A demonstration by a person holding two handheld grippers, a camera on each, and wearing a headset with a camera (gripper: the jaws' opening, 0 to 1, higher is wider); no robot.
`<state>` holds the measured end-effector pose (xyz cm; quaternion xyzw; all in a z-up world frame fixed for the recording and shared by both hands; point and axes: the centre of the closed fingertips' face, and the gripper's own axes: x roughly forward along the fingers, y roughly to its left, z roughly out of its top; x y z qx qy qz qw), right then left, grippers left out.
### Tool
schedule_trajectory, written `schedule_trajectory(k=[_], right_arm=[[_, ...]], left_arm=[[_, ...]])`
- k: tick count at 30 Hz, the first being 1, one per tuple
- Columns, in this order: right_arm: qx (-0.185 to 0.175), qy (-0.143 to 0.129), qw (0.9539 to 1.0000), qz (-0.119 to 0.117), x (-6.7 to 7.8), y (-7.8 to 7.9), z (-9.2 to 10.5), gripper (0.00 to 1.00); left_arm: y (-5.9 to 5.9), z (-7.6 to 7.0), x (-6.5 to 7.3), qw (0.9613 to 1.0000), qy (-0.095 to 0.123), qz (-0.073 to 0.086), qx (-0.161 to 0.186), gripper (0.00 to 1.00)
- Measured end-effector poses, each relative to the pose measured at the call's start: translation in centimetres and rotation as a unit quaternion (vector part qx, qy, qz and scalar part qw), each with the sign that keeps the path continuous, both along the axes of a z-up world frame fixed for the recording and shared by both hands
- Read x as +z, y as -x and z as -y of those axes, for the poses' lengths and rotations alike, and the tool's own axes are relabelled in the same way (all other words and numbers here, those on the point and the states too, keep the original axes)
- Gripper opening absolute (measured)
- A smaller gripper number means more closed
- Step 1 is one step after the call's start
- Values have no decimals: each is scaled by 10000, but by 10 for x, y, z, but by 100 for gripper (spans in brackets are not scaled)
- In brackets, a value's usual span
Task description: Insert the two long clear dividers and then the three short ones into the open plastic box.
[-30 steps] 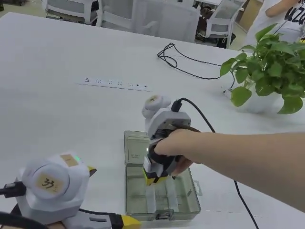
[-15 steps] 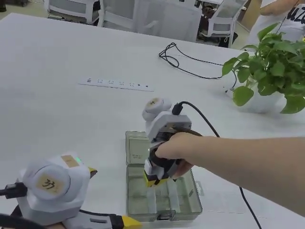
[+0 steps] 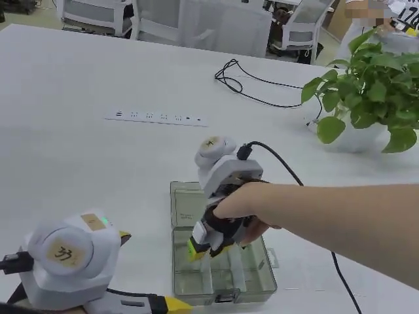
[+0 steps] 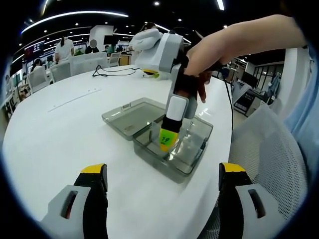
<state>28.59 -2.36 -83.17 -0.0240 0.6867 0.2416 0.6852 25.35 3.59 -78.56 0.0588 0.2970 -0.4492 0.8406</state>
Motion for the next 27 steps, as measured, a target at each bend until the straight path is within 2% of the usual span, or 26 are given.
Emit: schedule_trajectory(k=[4, 6, 9, 10, 12, 15, 18, 20, 27], right_arm=[[6, -193, 9998, 80, 1, -1, -4, 49], [151, -231, 9994, 185, 0, -2, -4, 52], [184, -280, 9994, 122, 1, 1, -3, 54], [154, -394, 9990, 156, 3, -1, -7, 55], [179, -339, 9991, 199, 5, -1, -5, 56], [82, -463, 9985, 280, 8, -6, -9, 61], [102, -544, 9979, 324, 13, -7, -12, 62], [54, -700, 9968, 387, 19, -9, -17, 64], [142, -910, 9942, 559, 29, -10, -21, 74]], left_arm=[[1, 2, 0, 10000, -24, -6, -35, 95], [1, 3, 0, 10000, -27, -10, -42, 95], [1, 3, 0, 10000, -43, -8, -57, 95], [1, 3, 0, 10000, -51, -2, -62, 95], [0, 3, 1, 10000, -48, 1, -61, 95], [0, 4, 3, 10000, -55, 22, -74, 95], [-1, 4, 3, 9999, -65, 35, -74, 95], [-1, 4, 4, 9999, -60, 43, -74, 95], [-1, 6, 6, 9999, -63, 56, -76, 95]])
